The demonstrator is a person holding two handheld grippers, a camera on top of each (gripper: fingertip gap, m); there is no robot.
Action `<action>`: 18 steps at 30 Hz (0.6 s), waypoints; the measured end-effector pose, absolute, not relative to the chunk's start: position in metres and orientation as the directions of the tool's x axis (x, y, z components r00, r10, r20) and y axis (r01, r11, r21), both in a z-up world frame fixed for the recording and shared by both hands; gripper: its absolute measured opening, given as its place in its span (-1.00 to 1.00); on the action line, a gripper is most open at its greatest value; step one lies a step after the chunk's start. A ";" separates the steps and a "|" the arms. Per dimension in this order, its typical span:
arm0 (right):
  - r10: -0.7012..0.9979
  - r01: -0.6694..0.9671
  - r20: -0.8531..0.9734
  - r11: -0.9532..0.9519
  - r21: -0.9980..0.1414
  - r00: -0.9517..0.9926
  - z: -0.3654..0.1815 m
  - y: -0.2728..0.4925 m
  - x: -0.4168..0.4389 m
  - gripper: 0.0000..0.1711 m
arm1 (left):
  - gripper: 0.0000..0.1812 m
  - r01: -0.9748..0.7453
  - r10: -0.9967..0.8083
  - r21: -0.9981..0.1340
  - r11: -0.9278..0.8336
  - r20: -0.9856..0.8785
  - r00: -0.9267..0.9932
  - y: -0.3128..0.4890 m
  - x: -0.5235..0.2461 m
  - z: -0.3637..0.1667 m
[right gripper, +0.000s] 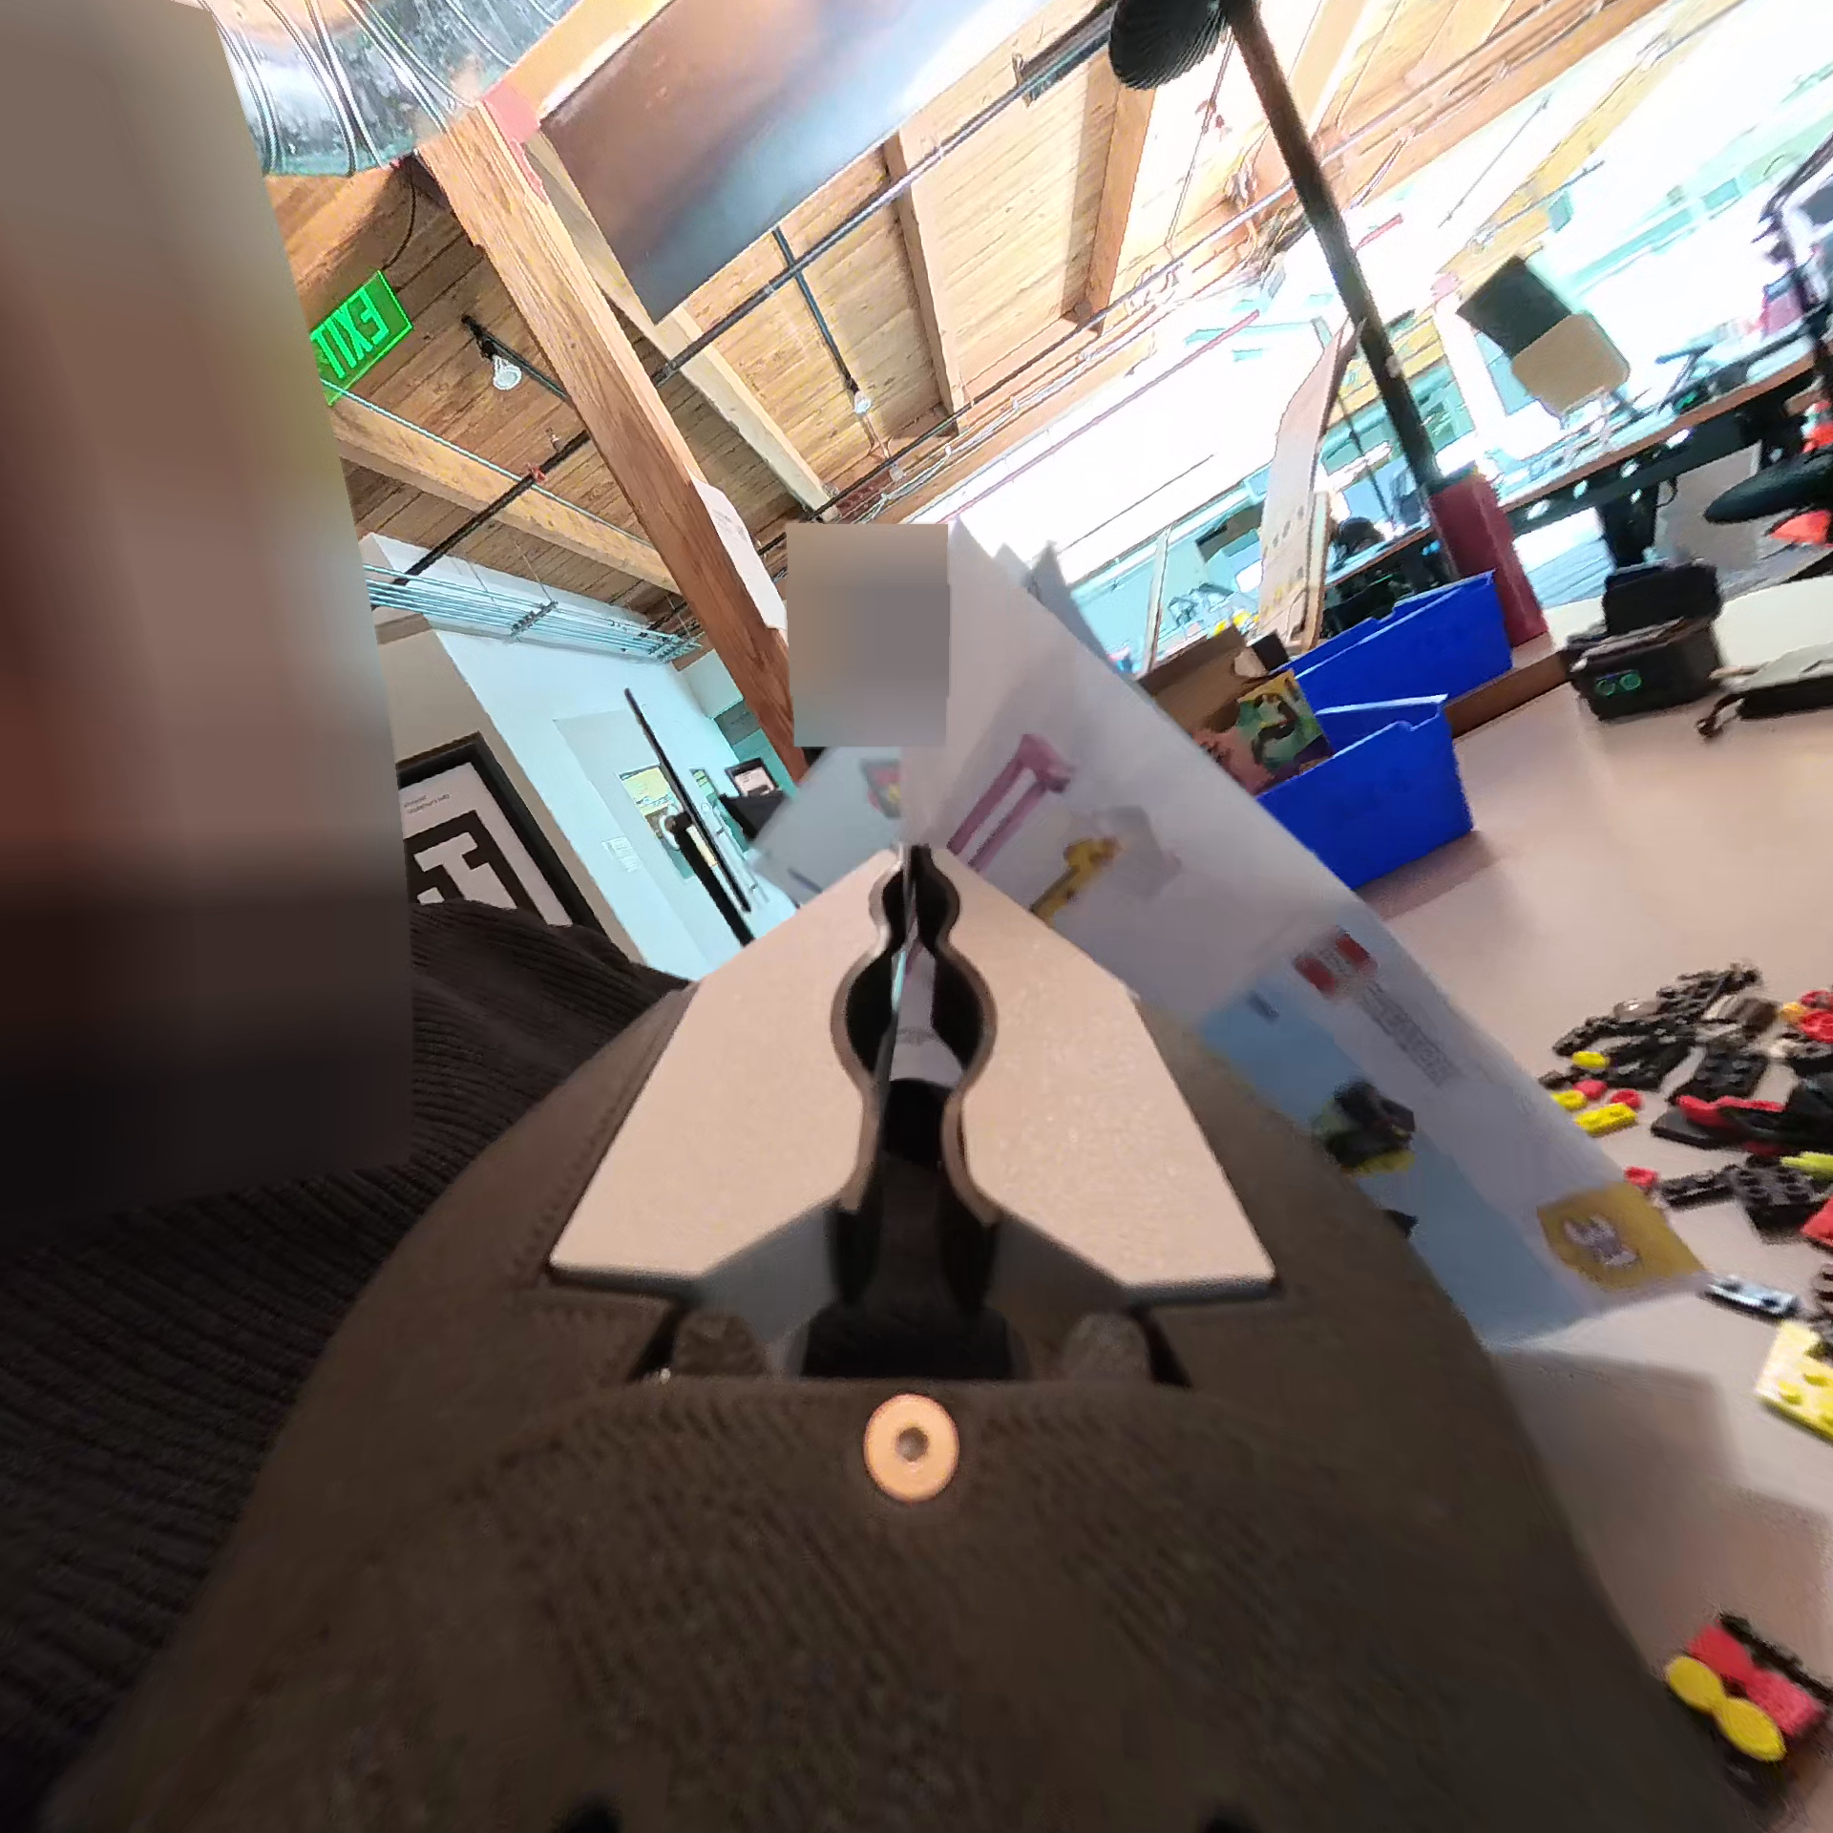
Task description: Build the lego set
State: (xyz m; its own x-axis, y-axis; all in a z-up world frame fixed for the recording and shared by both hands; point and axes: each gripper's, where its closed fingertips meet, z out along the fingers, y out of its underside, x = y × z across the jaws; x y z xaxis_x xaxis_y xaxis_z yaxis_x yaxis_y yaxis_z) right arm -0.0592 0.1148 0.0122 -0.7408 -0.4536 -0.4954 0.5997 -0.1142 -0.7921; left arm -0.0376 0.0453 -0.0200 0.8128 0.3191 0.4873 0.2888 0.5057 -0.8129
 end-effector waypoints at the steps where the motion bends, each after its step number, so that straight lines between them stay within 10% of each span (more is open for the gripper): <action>1: -0.449 0.595 -0.490 -0.126 -0.794 -0.748 0.015 0.117 -0.061 -1.00 | -0.37 0.289 0.316 -0.808 0.513 0.491 0.812 0.043 -0.038 -0.020; 18: -0.367 0.483 -0.382 -0.240 -0.842 -0.848 0.047 0.151 -0.074 -1.00 | -0.47 0.516 0.263 -0.681 0.520 0.702 0.662 0.040 -0.063 -0.061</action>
